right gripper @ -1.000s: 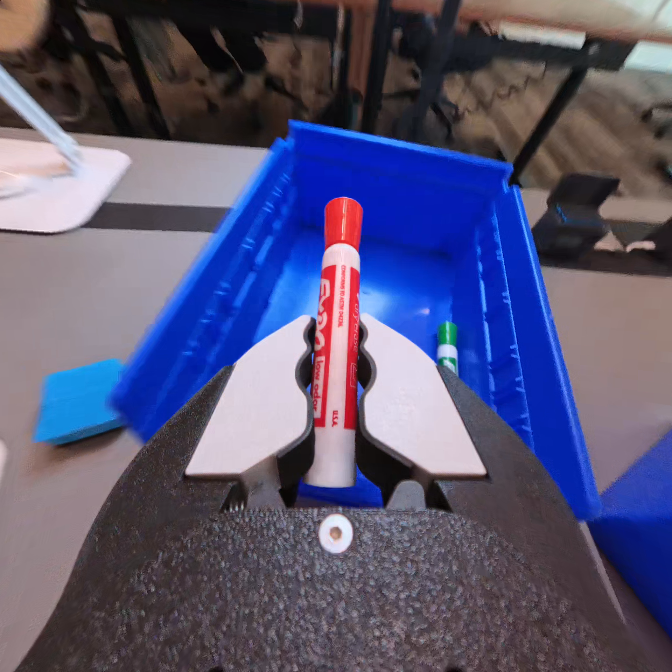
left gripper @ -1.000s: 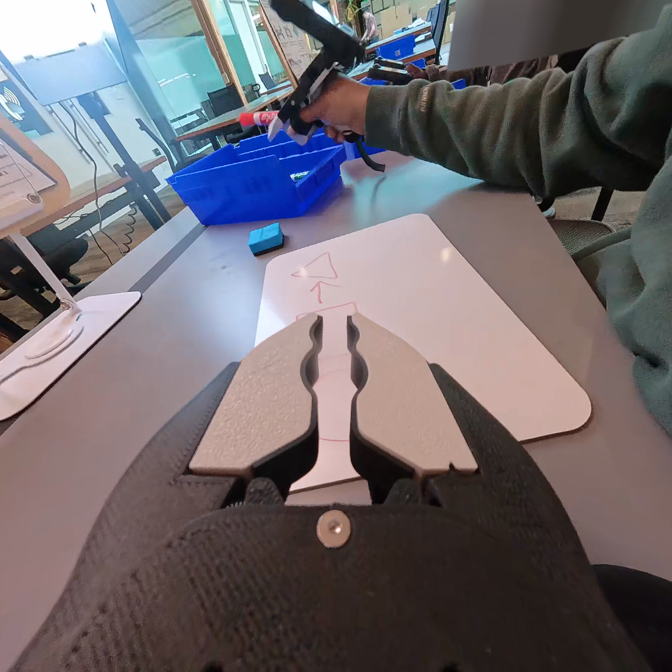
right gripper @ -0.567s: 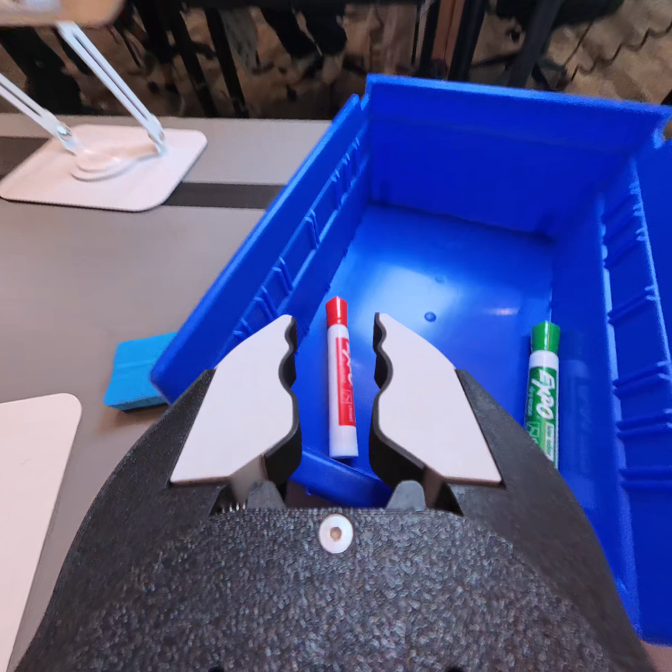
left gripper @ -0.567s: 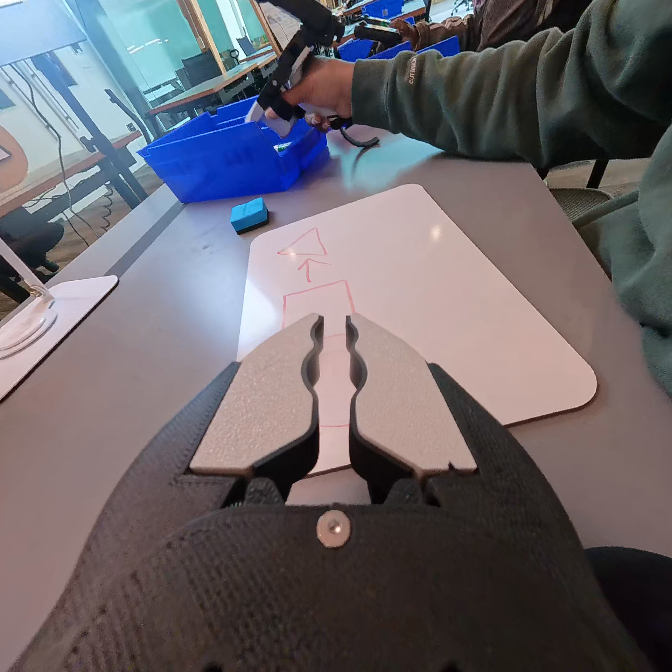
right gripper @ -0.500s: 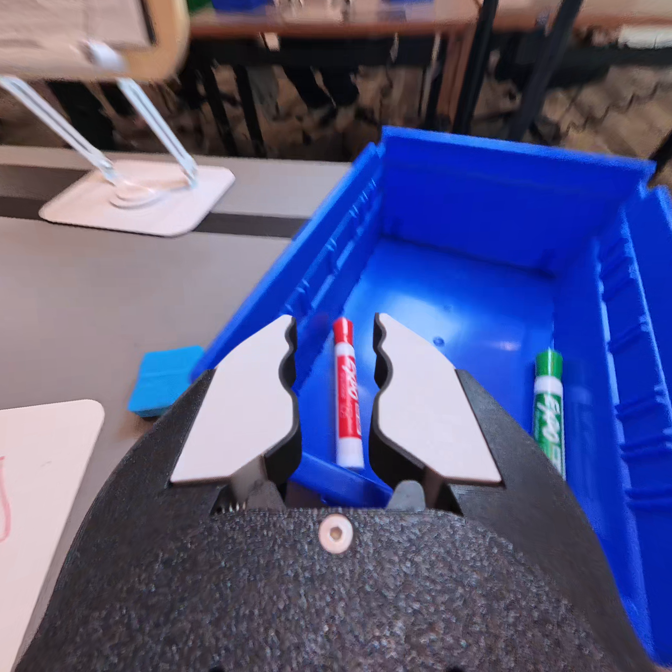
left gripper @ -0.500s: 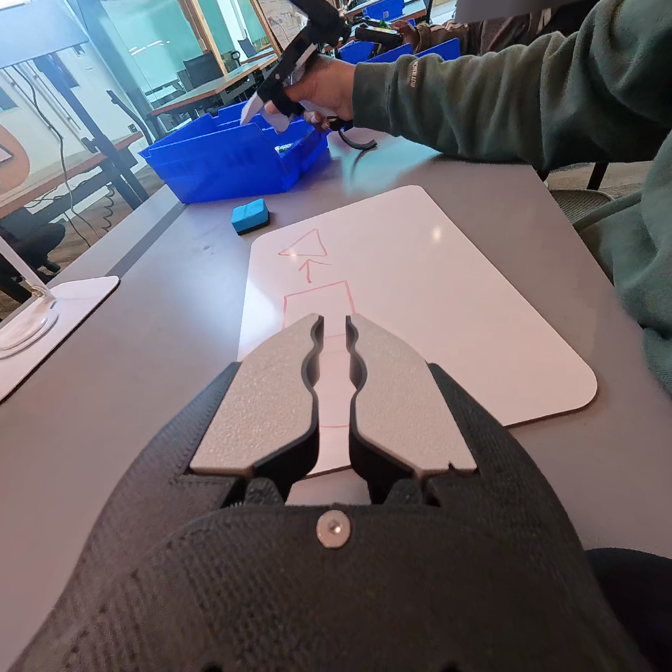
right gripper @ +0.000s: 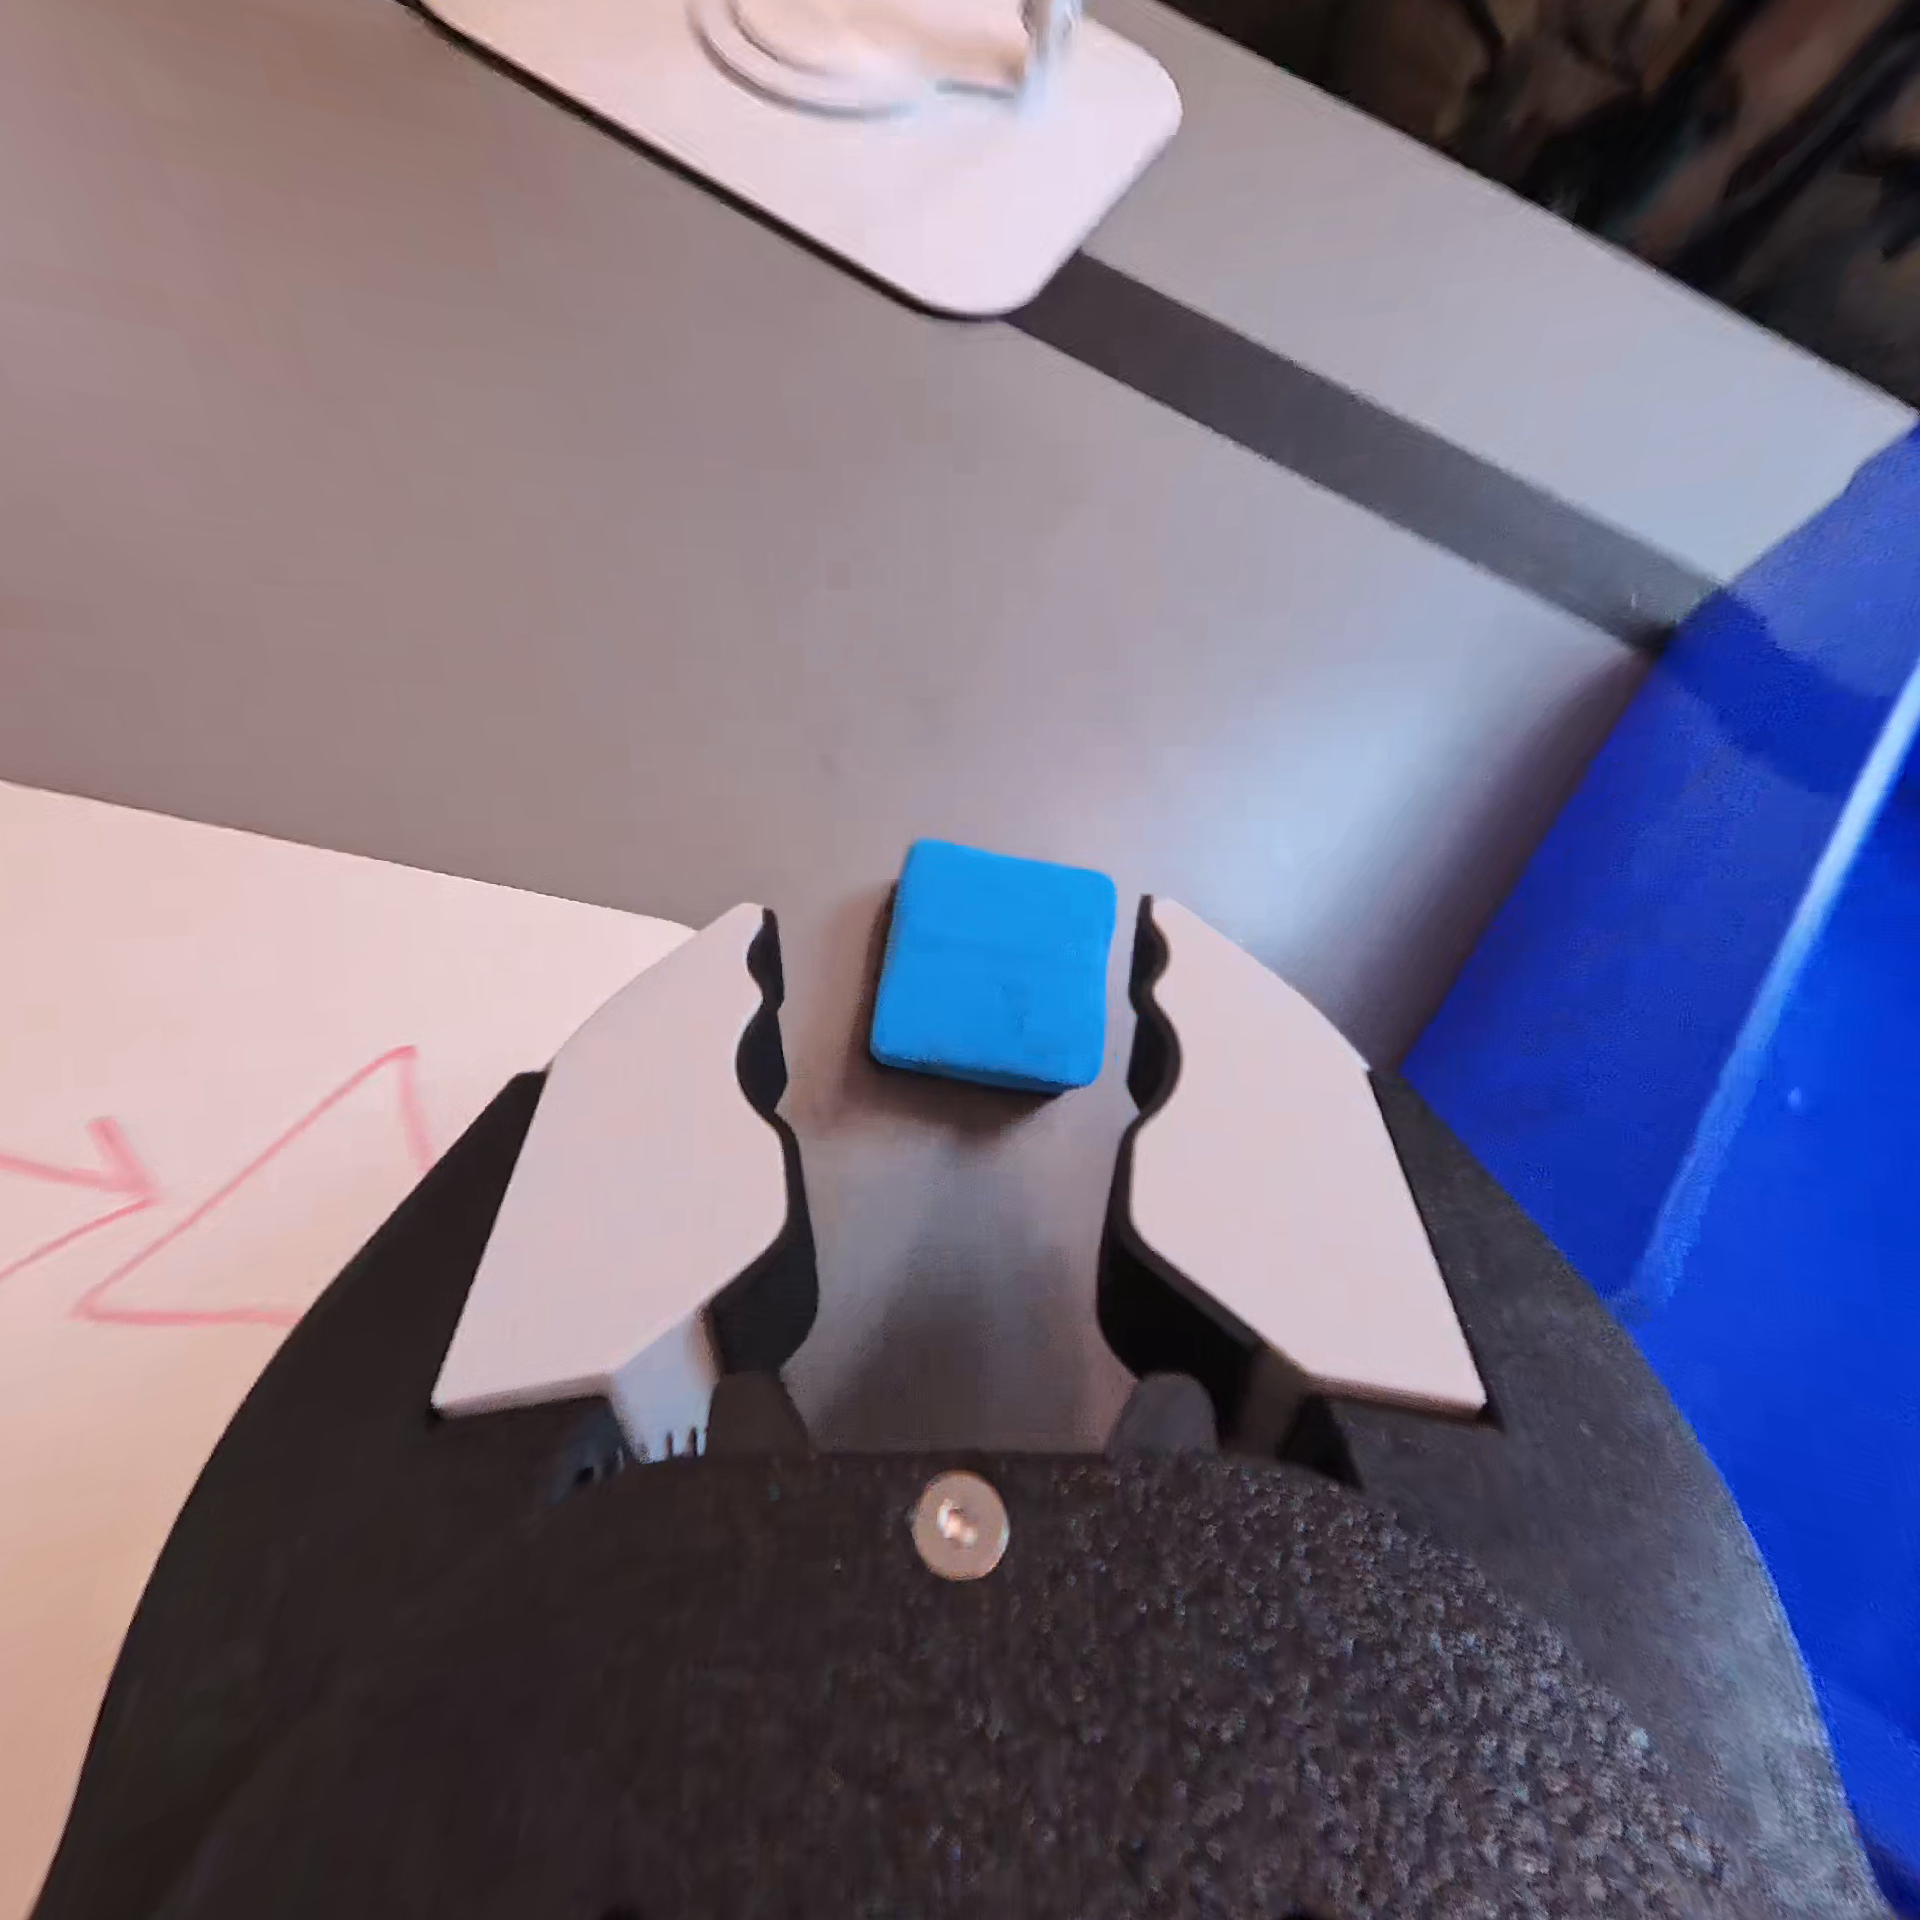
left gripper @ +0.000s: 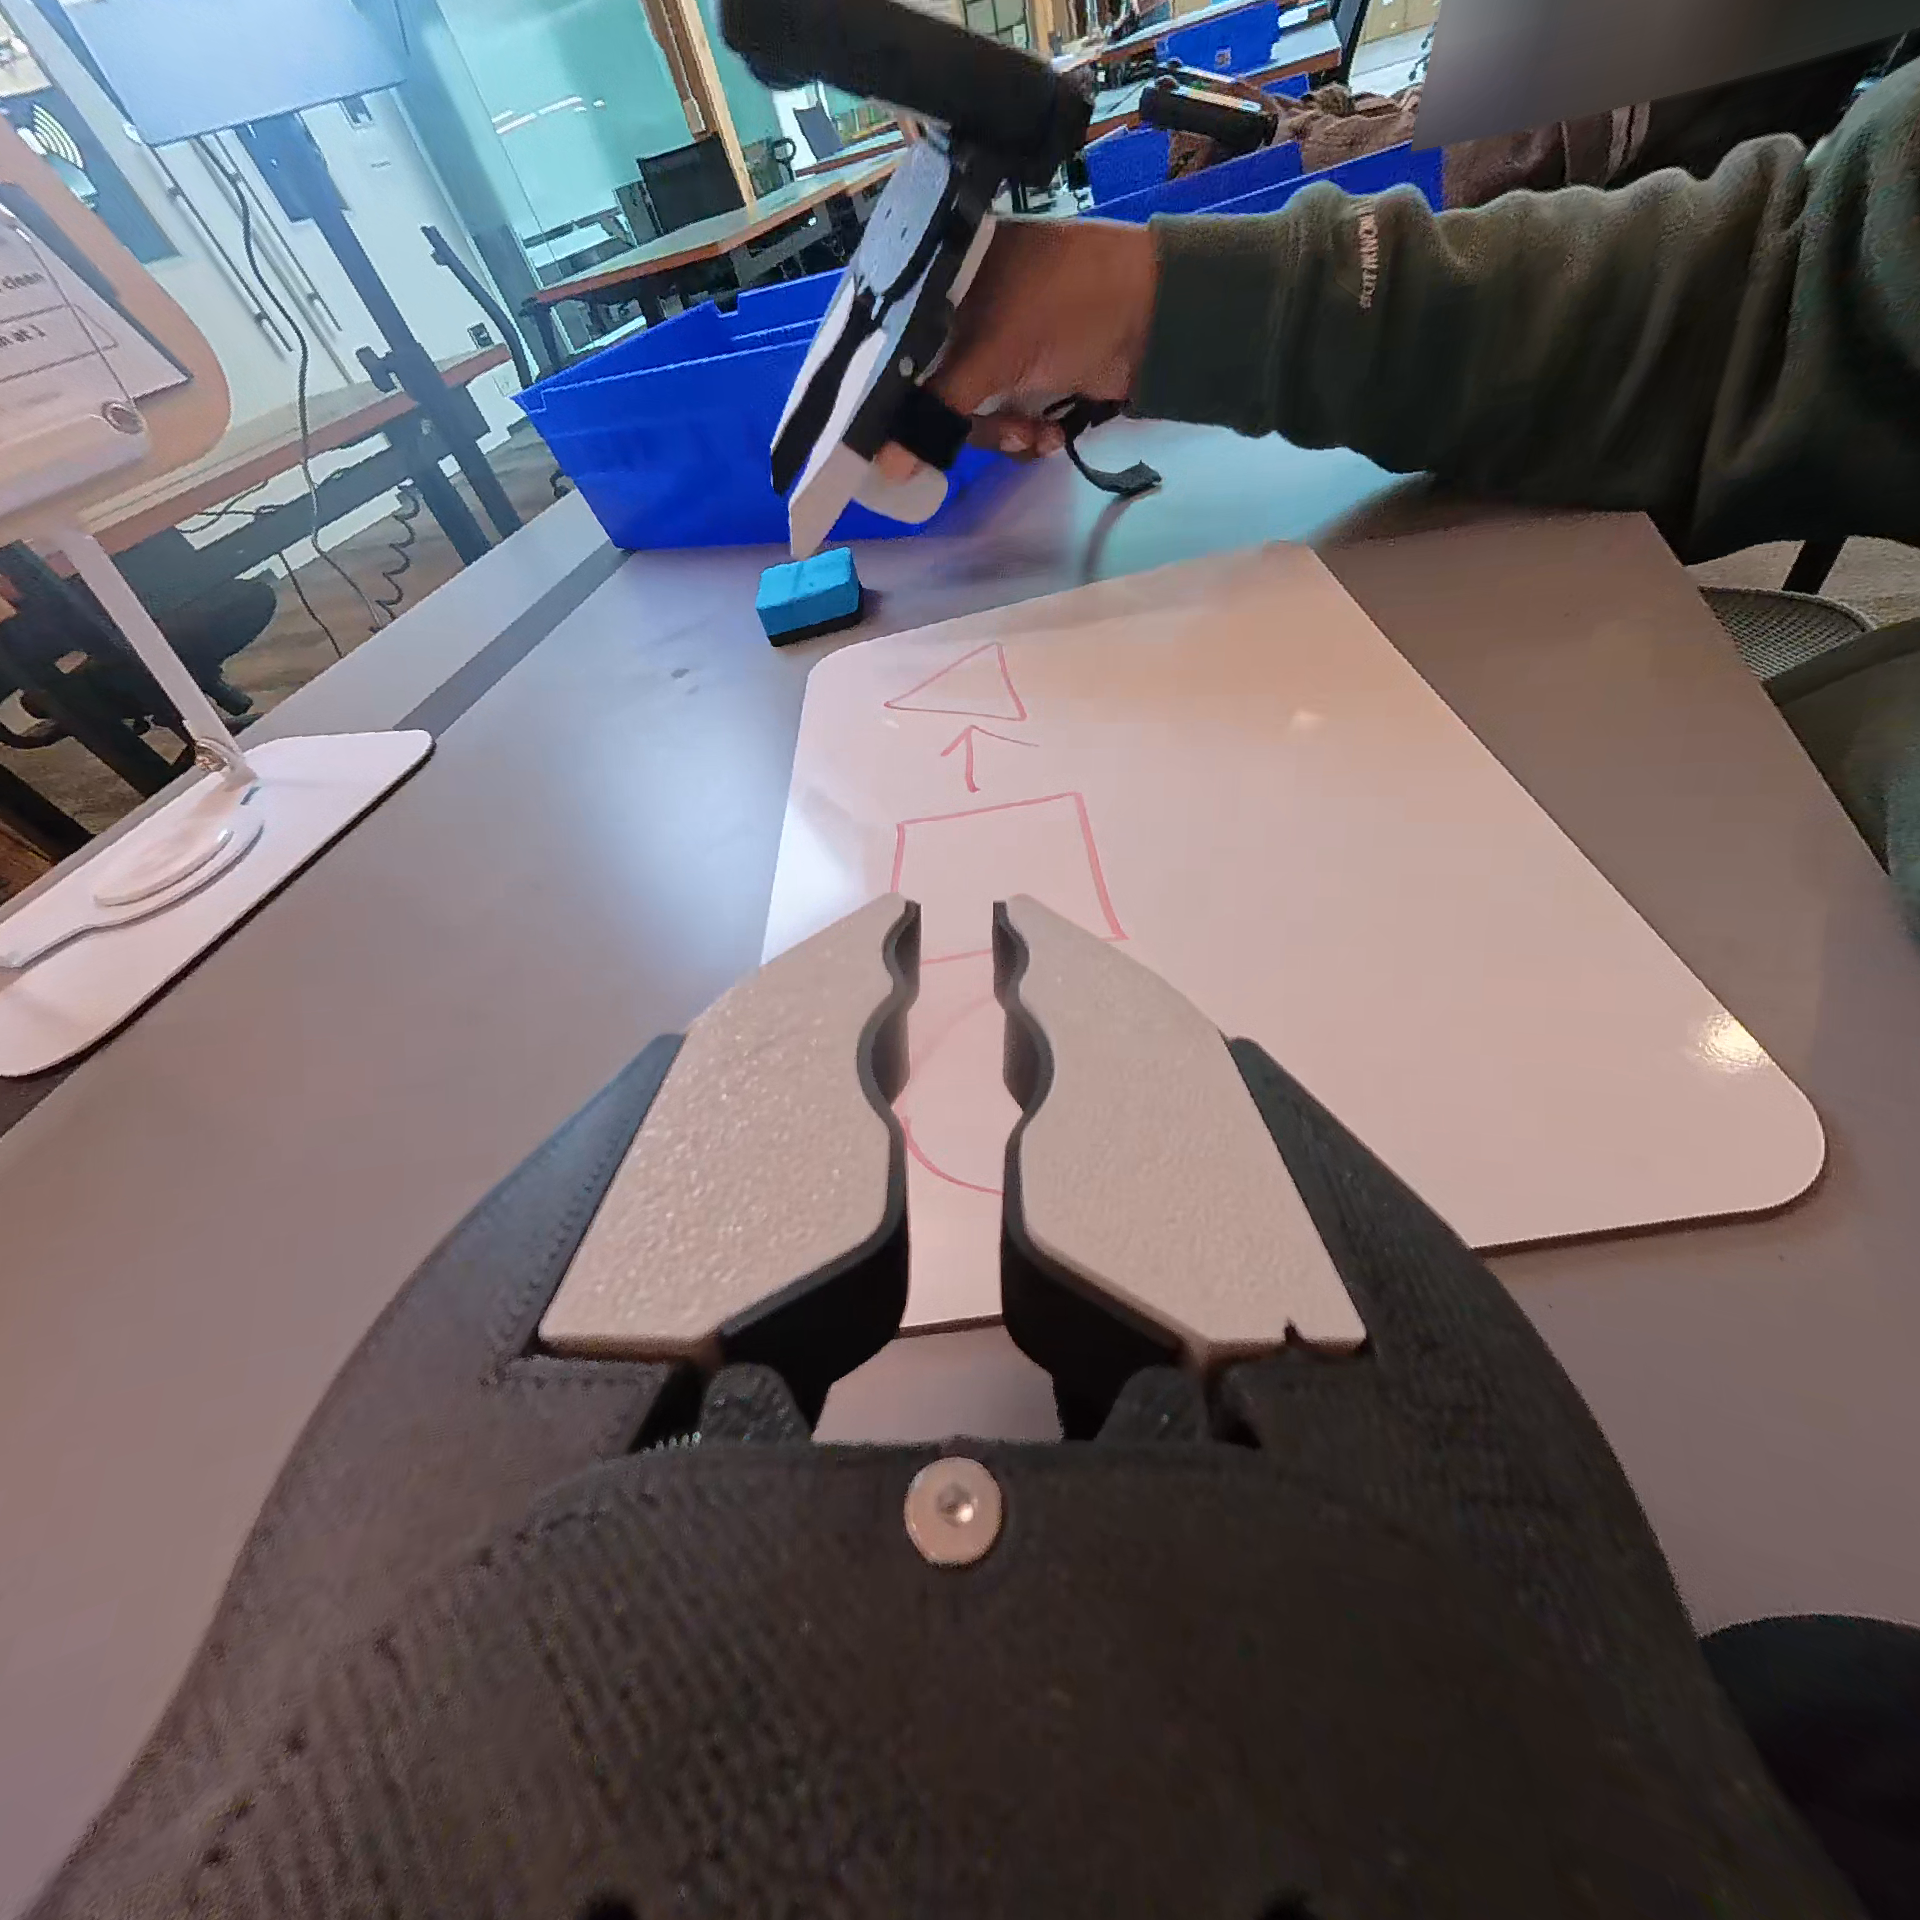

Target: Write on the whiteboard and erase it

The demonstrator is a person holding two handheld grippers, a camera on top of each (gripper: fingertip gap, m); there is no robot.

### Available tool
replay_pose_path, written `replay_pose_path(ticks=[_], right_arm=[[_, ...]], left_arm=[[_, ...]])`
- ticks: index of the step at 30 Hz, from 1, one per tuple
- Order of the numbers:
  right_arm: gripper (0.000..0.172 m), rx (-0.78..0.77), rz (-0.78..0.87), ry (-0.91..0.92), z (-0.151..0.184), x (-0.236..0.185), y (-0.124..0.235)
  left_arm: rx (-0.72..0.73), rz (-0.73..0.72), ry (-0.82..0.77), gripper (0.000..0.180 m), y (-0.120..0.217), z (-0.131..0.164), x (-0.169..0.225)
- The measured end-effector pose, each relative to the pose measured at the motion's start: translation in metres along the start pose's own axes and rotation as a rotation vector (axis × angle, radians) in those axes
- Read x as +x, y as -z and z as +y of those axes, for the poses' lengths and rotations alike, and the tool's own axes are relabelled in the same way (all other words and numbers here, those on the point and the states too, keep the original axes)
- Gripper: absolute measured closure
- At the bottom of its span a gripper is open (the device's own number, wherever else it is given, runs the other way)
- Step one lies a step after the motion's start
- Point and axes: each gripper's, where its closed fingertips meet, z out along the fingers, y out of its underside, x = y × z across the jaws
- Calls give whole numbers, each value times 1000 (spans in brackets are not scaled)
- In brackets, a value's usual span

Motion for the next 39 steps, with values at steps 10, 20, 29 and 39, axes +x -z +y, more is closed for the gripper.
replay_pose_path(ticks=[10,20,29,39], right_arm=[[121,-37,-39,-110,23,3,-23],[121,-52,-46,-69,26,1,-21],[106,-74,-24,-73,31,1,-26],[121,38,-103,-2,9,-15,-8]], left_arm=[[-8,36,1,165,-2,3,6],[-18,52,-9,166,-3,5,9],[-25,57,-12,166,-4,7,10],[-33,59,-21,166,-5,8,11]])
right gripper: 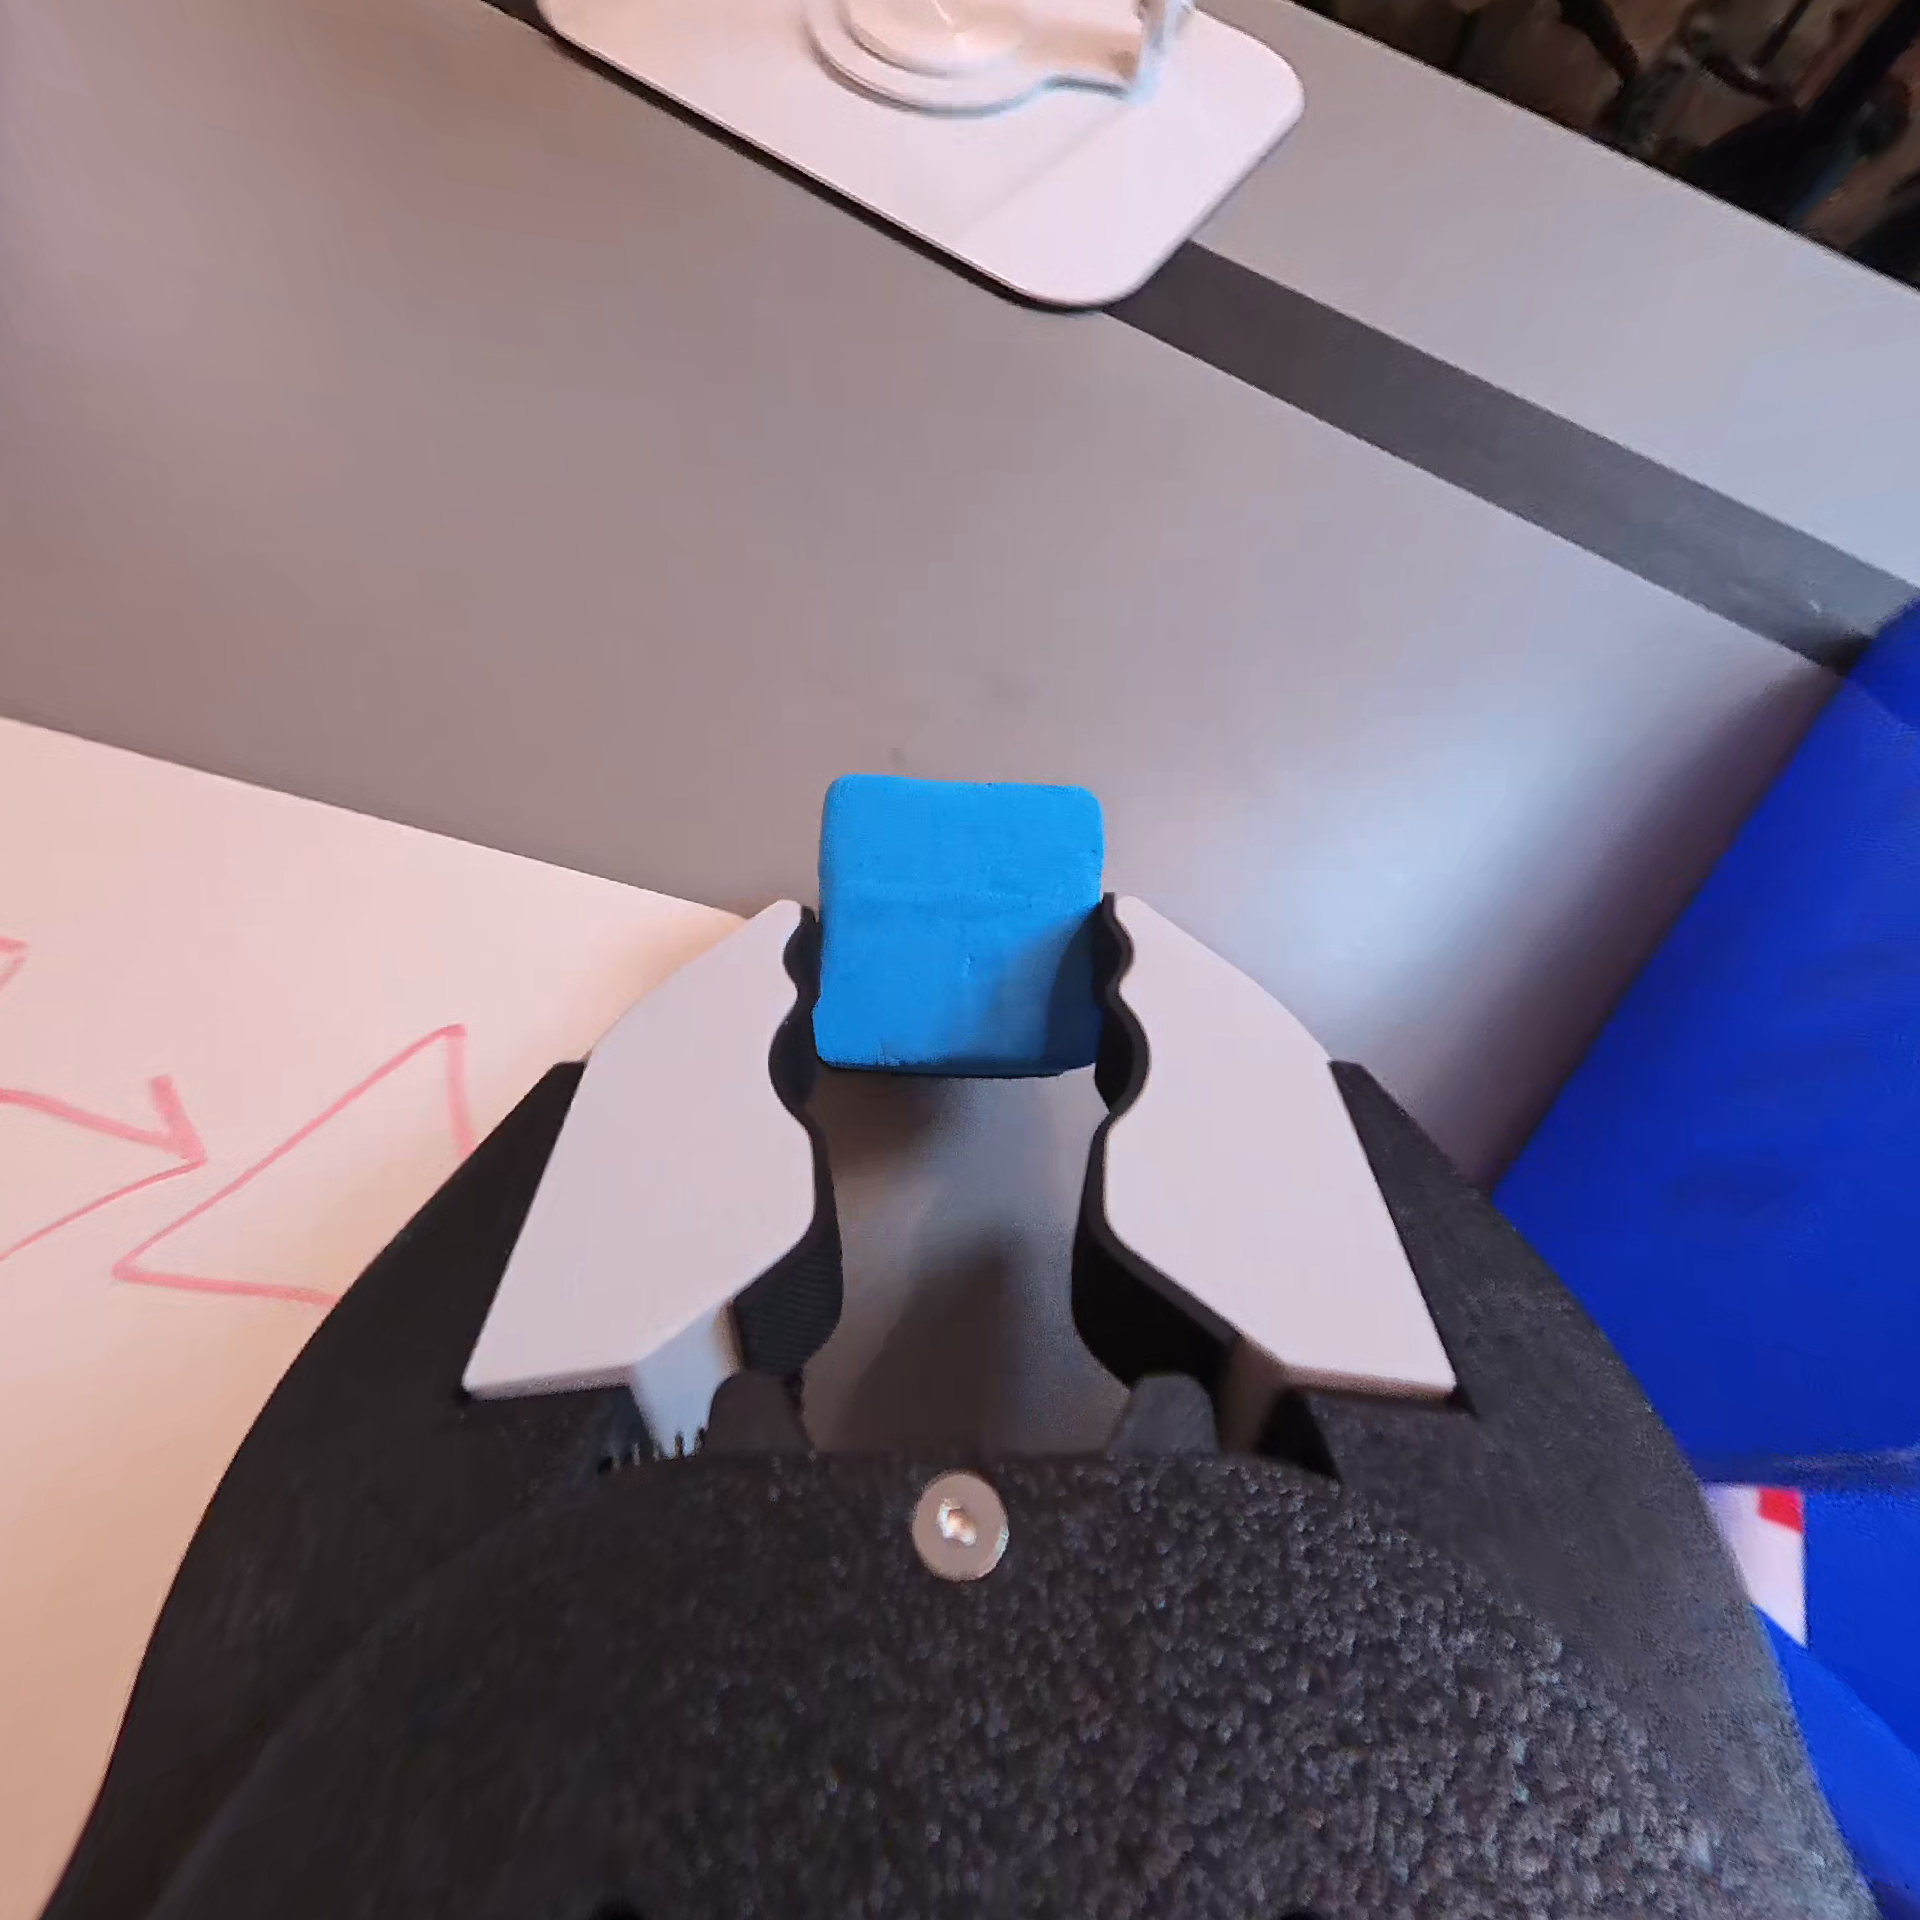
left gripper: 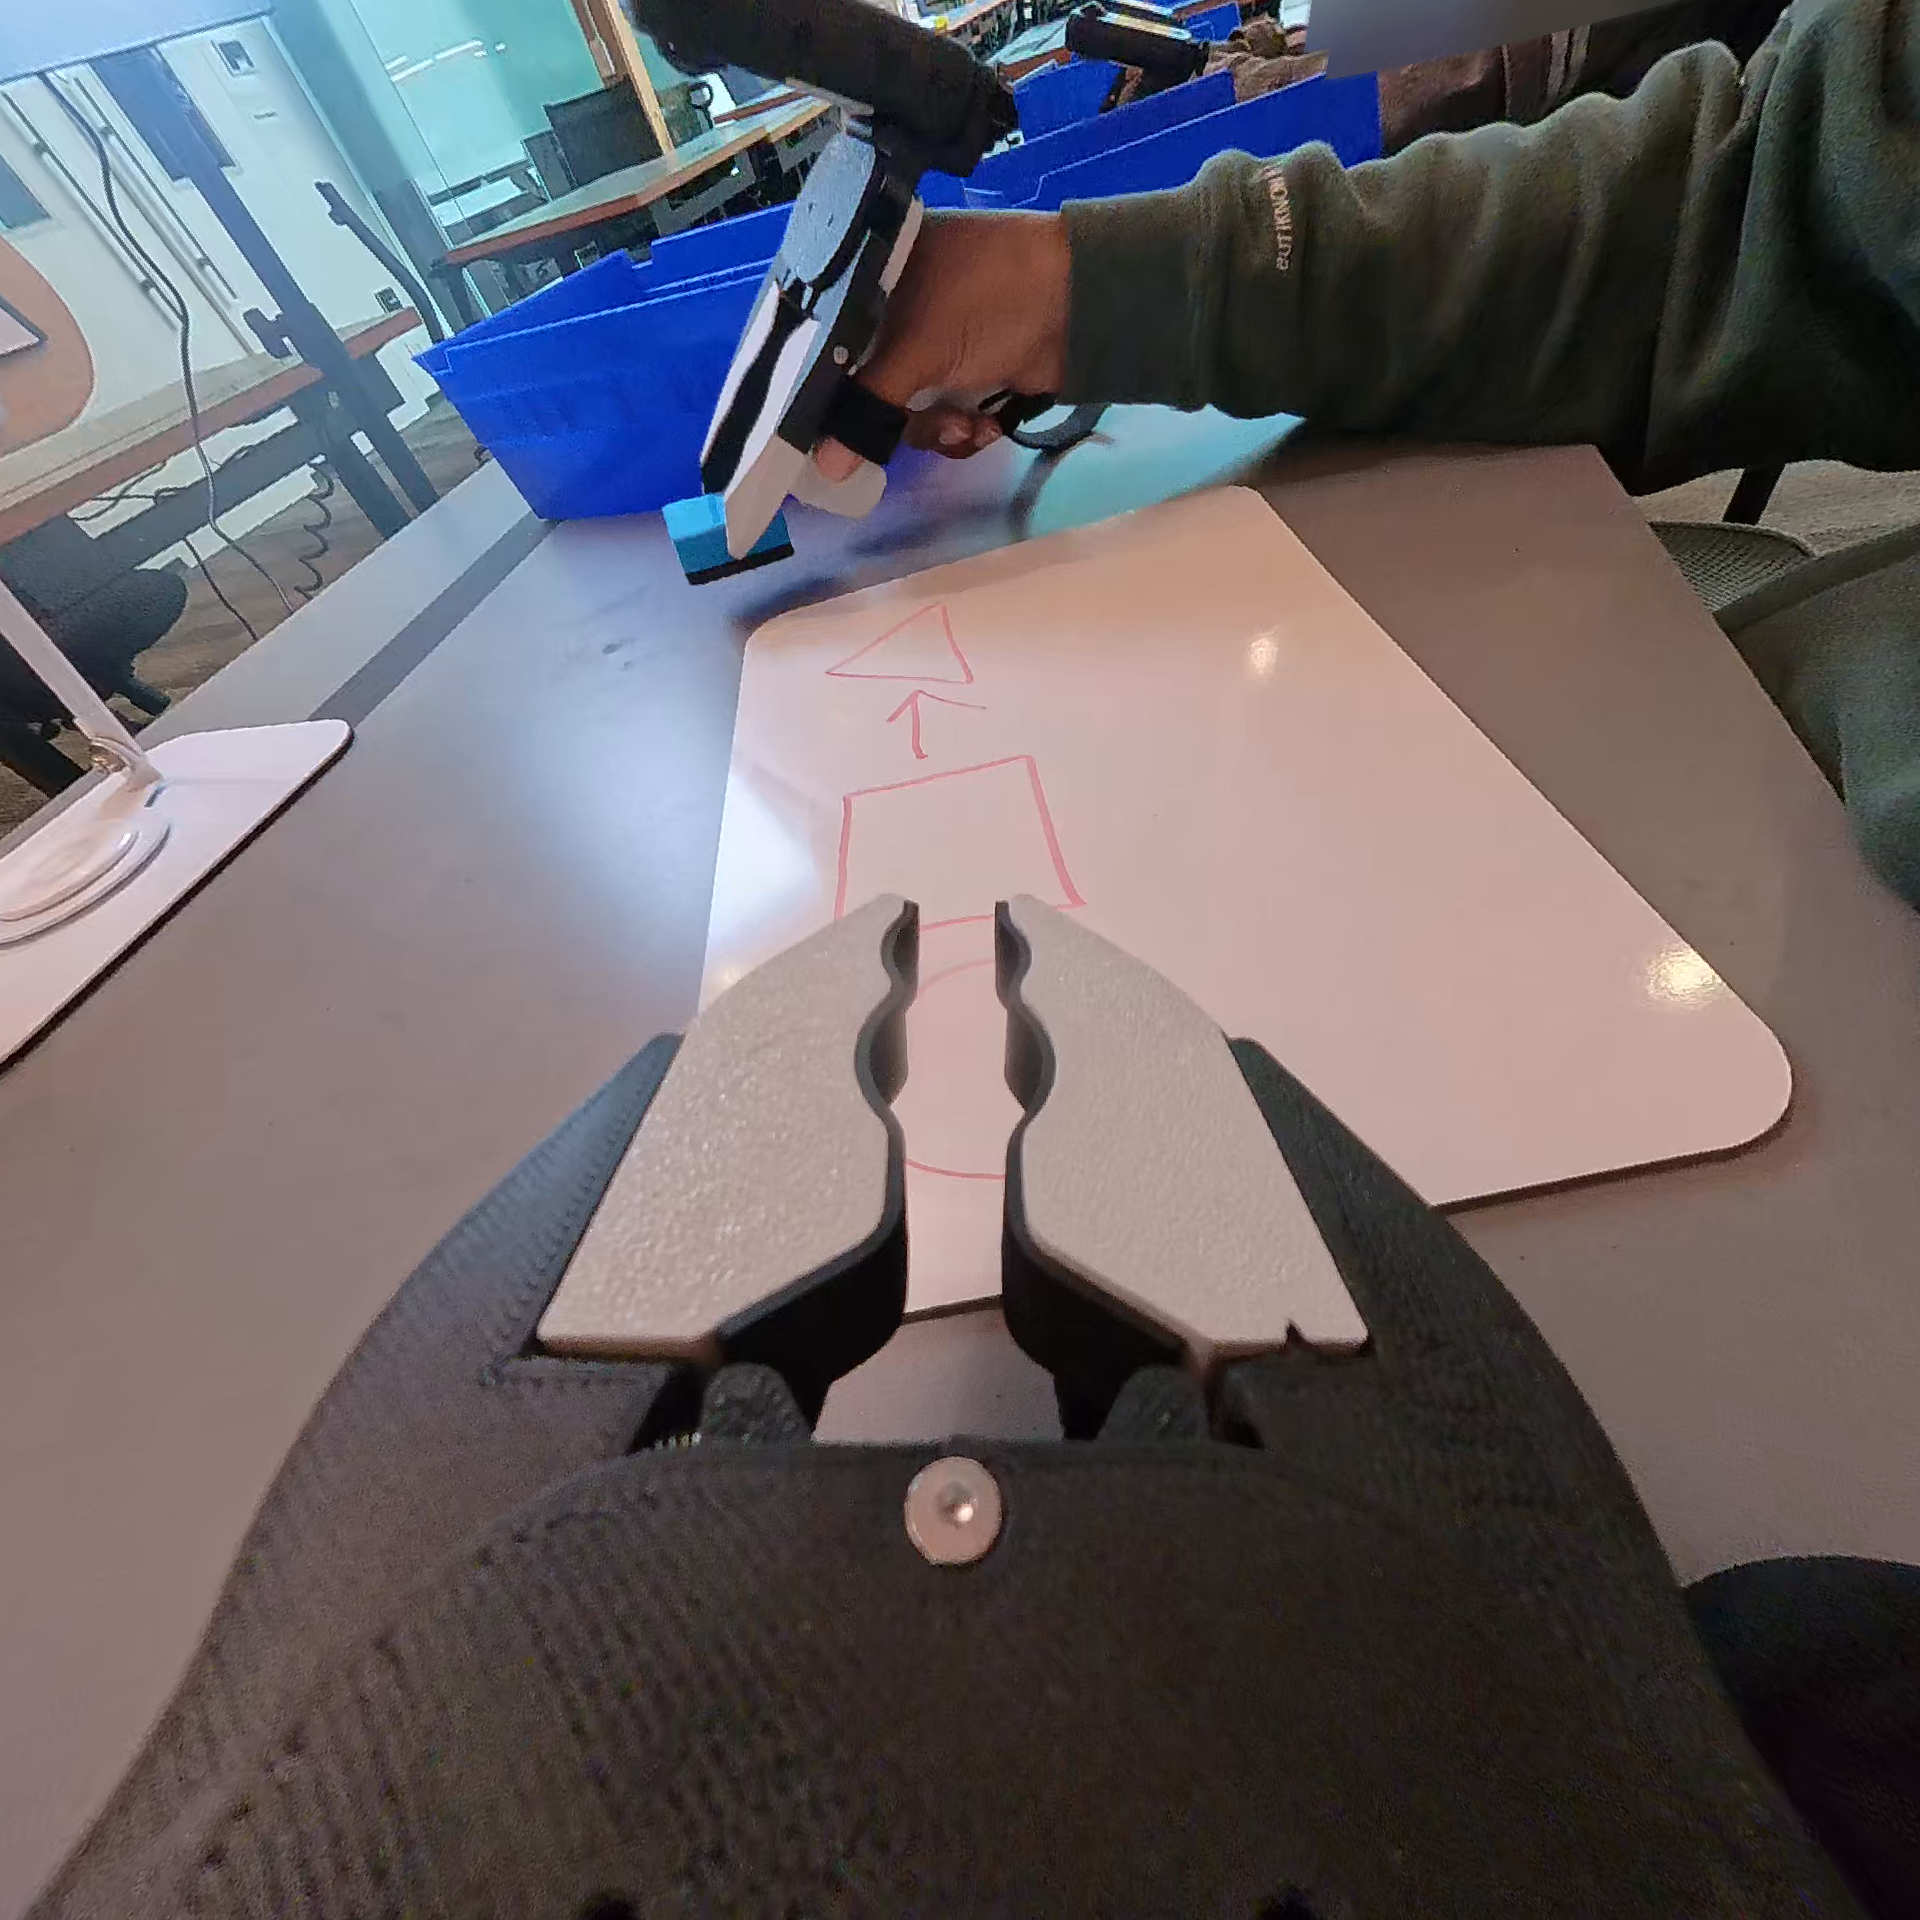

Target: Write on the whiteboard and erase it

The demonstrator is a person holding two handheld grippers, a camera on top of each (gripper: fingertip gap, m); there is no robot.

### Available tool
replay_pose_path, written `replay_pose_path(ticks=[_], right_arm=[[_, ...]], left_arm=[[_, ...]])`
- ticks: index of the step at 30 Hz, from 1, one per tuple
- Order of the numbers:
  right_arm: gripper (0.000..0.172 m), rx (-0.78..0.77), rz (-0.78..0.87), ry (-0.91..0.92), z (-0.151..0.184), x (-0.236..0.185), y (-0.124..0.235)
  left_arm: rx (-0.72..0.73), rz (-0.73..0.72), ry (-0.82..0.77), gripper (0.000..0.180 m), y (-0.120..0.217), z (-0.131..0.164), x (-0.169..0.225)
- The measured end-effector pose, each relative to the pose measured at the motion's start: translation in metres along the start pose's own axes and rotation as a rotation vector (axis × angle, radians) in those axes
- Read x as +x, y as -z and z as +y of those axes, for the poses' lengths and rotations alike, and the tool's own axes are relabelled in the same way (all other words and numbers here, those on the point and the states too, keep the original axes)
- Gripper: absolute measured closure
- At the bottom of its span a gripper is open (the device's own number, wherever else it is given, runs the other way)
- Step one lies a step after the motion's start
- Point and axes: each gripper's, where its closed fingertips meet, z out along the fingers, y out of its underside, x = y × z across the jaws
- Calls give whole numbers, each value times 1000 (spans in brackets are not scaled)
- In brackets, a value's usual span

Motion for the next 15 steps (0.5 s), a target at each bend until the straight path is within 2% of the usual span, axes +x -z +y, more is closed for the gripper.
replay_pose_path(ticks=[2,5,9,12,15], right_arm=[[121,10,-38,35,-5,-13,4],[121,30,-135,85,-12,-41,15],[121,12,-203,174,-13,-74,38],[121,-51,-223,234,5,-91,54],[120,-152,-275,263,41,-109,62]], left_arm=[[-6,10,-5,168,-1,1,2],[-8,44,-22,180,-1,0,9],[-35,65,-68,180,-1,0,18],[-88,70,-163,180,-4,5,27],[-106,117,-244,180,-7,7,44]])
